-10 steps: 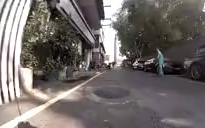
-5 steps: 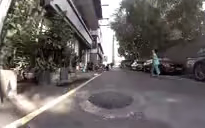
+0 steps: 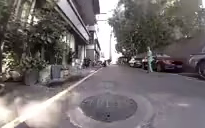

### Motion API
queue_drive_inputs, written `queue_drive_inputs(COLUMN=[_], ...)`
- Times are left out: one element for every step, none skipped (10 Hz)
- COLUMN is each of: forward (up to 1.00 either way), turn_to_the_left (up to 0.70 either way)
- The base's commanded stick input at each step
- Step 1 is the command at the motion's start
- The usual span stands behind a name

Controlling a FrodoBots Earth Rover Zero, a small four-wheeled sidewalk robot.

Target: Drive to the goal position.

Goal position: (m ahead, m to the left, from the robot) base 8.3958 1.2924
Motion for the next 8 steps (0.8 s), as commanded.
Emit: queue_drive_inputs(forward=[0.70,0.70,0.70,0.70,0.70,0.70,0.70,0.70], turn_to_the_left=[0.00,0.00,0.00,0.00,0.00,0.00,0.00,0.00])
